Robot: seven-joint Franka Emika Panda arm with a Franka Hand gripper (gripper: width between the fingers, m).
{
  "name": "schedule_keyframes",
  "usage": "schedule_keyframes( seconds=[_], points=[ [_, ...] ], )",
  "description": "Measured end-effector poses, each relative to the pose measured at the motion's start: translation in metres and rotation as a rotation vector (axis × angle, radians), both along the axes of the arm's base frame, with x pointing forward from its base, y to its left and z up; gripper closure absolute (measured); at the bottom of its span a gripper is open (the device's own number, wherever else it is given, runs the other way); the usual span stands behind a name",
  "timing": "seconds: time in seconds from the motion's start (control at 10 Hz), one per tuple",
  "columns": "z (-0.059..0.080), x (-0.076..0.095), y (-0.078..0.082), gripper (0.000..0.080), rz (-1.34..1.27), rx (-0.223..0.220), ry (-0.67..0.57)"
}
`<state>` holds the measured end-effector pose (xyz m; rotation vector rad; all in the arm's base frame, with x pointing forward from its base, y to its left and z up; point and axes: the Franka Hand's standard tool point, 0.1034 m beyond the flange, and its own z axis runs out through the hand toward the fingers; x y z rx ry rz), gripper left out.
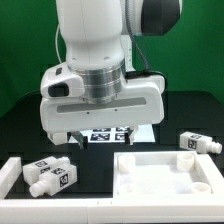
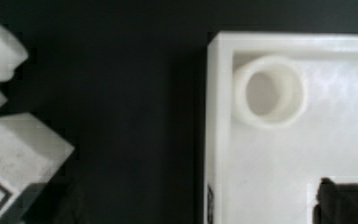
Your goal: Assemble one leg
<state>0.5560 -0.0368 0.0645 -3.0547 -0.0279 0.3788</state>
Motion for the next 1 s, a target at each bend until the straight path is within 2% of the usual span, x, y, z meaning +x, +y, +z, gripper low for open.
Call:
schedule_keyframes(
  seconds=[0.3, 0.5, 0.6, 0.7, 1.0],
  points=[
    [-0.003, 0.000, 0.000, 0.0151, 0.037, 0.009, 0.001],
    [-0.003, -0.018, -0.003, 0.0151, 0.126, -0.018, 0.037],
    [0.004, -0.031, -0.006, 0.0151, 0.188, -0.025, 0.045],
    [0.007, -0.037, -0.010, 0.0151, 0.241, -0.008, 0.043],
    [0.004, -0.038, -0.008, 0.0151, 0.246, -0.005, 0.054]
  ],
)
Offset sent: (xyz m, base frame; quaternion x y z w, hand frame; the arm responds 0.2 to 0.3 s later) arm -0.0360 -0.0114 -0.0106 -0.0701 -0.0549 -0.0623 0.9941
